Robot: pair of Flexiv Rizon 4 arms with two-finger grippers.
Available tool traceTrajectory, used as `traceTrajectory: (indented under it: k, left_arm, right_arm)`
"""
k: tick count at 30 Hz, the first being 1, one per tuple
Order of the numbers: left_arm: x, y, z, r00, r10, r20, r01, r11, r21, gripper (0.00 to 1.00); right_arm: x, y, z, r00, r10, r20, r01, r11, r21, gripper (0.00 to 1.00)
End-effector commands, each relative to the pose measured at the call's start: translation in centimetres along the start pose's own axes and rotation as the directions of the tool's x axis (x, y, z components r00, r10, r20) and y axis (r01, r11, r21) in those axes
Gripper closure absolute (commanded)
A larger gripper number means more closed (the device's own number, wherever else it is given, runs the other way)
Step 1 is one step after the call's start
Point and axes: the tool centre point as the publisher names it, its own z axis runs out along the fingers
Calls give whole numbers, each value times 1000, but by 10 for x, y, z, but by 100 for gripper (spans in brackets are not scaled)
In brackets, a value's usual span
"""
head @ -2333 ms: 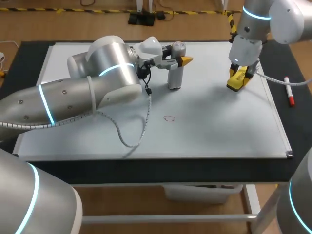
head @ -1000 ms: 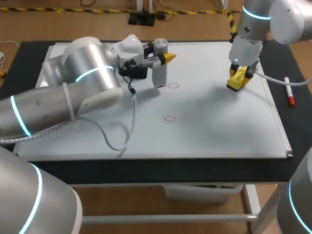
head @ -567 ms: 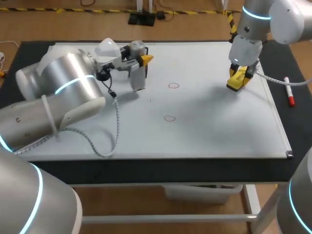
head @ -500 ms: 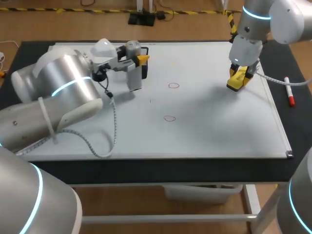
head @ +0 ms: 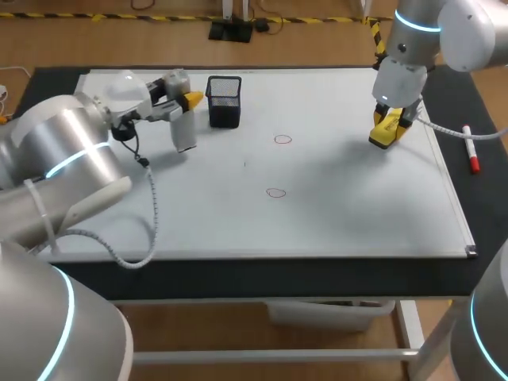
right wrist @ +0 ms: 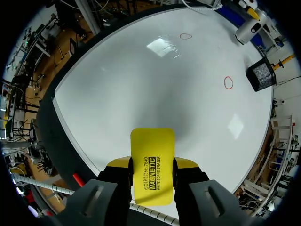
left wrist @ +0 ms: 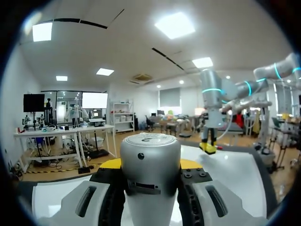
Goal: Pick up the inspection probe, press it on each red-marked spot on the whiteboard one by one, put down the probe, pick up the eraser, and wipe off all the red marks.
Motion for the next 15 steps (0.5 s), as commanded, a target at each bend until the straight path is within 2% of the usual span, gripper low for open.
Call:
traceTrajectory:
  k: [1,15]
  left_arm:
    - [-15,0,-12,999,-4,-44,4,1000,1,100]
    - [-67,3,-33,999,-12,-37,12,1000,-5,100]
  right_arm:
    - [0,-1,-1,1000,-2,-3,2,1000,1,100]
    - [0,-1,-1,1000,-2,-3,2,1000,1,100]
